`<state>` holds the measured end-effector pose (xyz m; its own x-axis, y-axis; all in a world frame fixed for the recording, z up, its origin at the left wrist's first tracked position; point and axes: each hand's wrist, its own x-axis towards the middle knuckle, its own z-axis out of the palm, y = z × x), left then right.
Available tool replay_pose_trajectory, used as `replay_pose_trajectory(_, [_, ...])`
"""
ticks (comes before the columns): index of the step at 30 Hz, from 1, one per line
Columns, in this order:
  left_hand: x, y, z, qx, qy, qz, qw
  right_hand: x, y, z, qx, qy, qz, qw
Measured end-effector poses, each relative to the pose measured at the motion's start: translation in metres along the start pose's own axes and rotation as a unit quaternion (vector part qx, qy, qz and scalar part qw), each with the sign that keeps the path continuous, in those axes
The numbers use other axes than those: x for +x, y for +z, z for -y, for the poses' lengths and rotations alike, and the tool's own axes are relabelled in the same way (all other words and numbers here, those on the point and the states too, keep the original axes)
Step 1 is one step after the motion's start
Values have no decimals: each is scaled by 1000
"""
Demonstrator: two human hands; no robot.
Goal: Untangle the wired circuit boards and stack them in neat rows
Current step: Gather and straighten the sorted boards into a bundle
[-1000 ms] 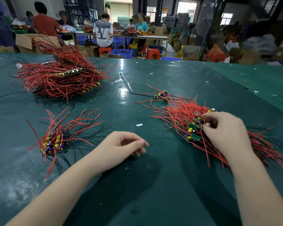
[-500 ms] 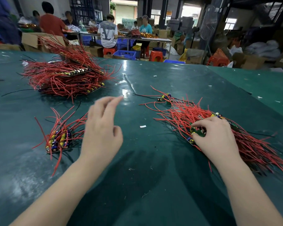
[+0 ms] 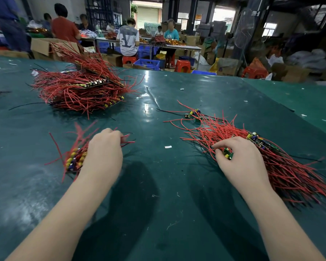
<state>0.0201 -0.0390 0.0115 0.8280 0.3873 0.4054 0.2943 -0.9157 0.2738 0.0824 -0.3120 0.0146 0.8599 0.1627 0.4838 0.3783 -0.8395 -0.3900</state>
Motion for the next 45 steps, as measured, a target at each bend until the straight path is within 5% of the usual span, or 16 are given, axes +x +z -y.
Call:
replay_pose_trajectory(3, [-14, -2, -23, -115, 114, -4, 987, -2, 2, 6, 14, -4, -1, 1000])
replay_pose_trajectory(7, [-41, 2, -54, -183, 357, 66, 914, -4, 4, 8, 40, -5, -3, 999])
replay_pose_trajectory(11, [-49, -3, -62, -273, 411, 14, 870, -2, 6, 6, 69, 11, -5, 998])
replay_pose_trajectory(15, [-40, -15, -51, -376, 341, -170, 844, -2, 11, 9, 119, 38, 41, 991])
replay_pose_trajectory(19, [-21, -19, -31, -369, 157, -256, 880, -5, 16, 13, 189, 63, 77, 977])
replay_pose_trajectory(24, [-12, -12, -19, -263, 35, -66, 962, -7, 20, 15, 226, 64, 145, 961])
replay_pose_trajectory(30, [-16, -8, -24, -173, 35, 113, 978, -3, 22, 10, 274, 99, 122, 949])
replay_pose_trajectory(35, [-21, -19, -31, -367, 85, 220, 900, 0, 17, 4, 242, 83, 46, 966])
replay_pose_trajectory(38, [-18, -22, -33, -519, 53, 51, 851, -1, 12, 8, 208, 51, 9, 977])
replay_pose_trajectory(41, [-6, -20, -19, -528, -23, -131, 839, -4, 9, 14, 191, 33, 10, 981])
replay_pose_trajectory(43, [2, -16, -11, -535, -100, -134, 828, -6, 10, 18, 180, 26, 21, 983])
replay_pose_trajectory(45, [8, -11, -7, -539, -156, -51, 826, -8, 10, 20, 177, 19, 24, 984])
